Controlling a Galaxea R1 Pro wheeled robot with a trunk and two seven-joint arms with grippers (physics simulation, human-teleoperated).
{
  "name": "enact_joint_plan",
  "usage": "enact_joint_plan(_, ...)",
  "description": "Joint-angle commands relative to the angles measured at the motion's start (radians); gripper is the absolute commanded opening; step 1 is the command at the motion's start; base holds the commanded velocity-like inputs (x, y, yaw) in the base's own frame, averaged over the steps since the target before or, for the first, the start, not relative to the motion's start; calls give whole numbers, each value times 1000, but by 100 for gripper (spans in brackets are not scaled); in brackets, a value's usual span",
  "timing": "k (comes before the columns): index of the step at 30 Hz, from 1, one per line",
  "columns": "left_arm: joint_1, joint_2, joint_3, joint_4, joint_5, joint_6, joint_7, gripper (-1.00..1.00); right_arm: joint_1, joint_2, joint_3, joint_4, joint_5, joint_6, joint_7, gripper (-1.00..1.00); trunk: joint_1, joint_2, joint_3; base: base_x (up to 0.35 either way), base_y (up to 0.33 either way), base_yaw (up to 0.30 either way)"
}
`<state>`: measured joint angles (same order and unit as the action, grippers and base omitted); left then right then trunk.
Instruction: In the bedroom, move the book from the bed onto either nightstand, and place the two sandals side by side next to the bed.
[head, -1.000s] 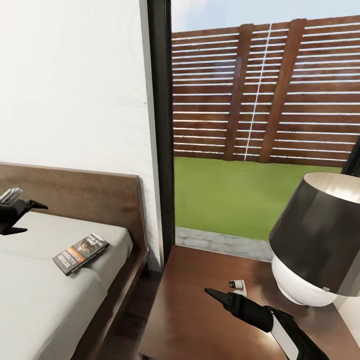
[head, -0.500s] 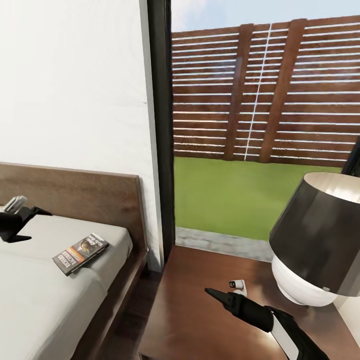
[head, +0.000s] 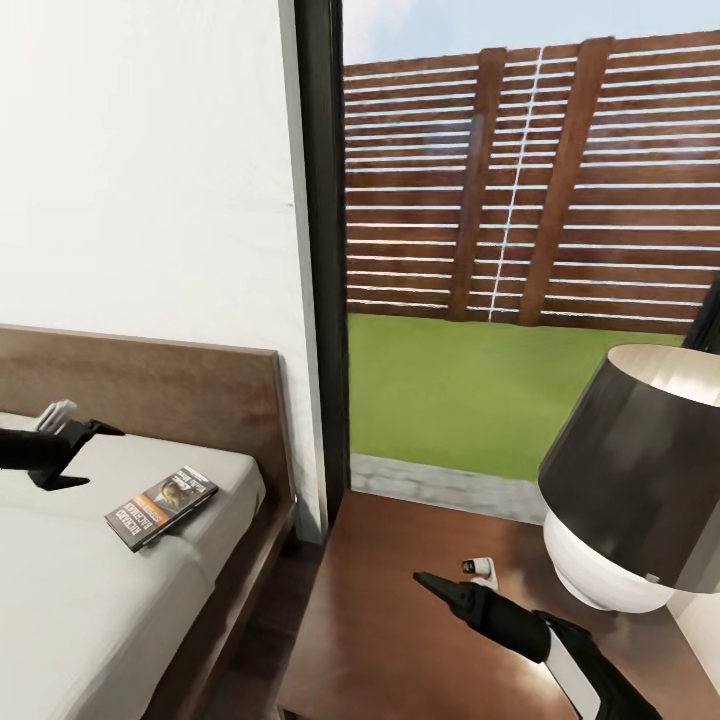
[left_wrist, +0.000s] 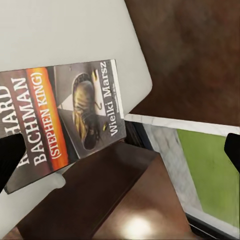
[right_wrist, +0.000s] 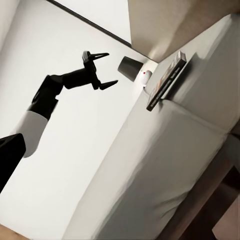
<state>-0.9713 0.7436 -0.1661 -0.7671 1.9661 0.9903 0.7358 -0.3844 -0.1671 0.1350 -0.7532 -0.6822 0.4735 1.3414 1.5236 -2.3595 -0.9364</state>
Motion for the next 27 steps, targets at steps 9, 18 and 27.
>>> enact_joint_plan(9, -1, -26, -5, 140, -192, -44, -305, 100, -1, -2, -2, 0, -11, 11, 1, 100, 0, 0, -1, 0, 0, 0)
enact_joint_plan(18, -1, -50, -4, 326, -566, -201, -793, 100, -1, -3, -3, 0, -10, 11, 1, 100, 0, 0, -1, 0, 0, 0)
enact_joint_plan(27, -1, -69, -2, 453, -755, -327, -1078, 100, -1, -3, -3, 0, -11, 11, 1, 100, 0, 0, -1, 0, 0, 0)
